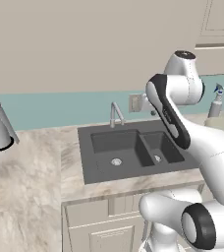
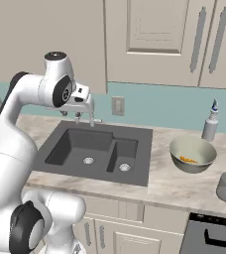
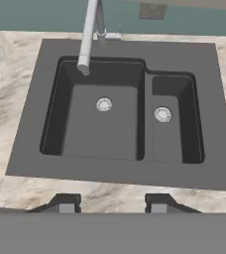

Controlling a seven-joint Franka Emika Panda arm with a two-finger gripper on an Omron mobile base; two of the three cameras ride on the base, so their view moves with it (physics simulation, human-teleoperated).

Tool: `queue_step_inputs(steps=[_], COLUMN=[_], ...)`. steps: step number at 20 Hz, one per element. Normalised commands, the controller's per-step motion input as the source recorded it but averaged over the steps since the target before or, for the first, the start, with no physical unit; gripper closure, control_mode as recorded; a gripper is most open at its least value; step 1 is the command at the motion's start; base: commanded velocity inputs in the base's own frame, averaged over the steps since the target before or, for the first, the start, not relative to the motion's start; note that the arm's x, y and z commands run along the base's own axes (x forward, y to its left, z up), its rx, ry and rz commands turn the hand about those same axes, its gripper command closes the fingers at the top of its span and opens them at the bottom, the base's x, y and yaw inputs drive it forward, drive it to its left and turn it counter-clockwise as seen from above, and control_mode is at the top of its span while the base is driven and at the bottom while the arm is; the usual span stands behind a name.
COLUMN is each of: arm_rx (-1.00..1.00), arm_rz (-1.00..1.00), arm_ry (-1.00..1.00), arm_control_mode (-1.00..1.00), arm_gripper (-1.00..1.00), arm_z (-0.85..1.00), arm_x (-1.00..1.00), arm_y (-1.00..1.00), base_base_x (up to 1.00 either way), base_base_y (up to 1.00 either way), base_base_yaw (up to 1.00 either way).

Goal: Move the glass cup from next to the sink to the open cabinet. Then, move the bowl with the shrimp to the fridge to clear the area for faucet cleaning.

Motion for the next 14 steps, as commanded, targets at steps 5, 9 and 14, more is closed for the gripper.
queue_step_inputs(steps=[5,9,14], arm_rx=[0.0,0.01,0.0], arm_rz=[0.0,0.0,0.0], arm_ry=[0.0,-0.01,0.0], arm_control_mode=[-1.0,1.0,1.0], arm_gripper=[-1.0,-1.0,-1.0], arm_z=[-0.09,-0.06,0.0], arm_x=[-0.34,-0.21,0.0], arm_y=[0.0,-0.05,0.0], base_base_x=[0.0,-0.69,-0.69], base_base_y=[0.0,-0.48,-0.97], base_base_yaw=[0.0,-0.07,-0.18])
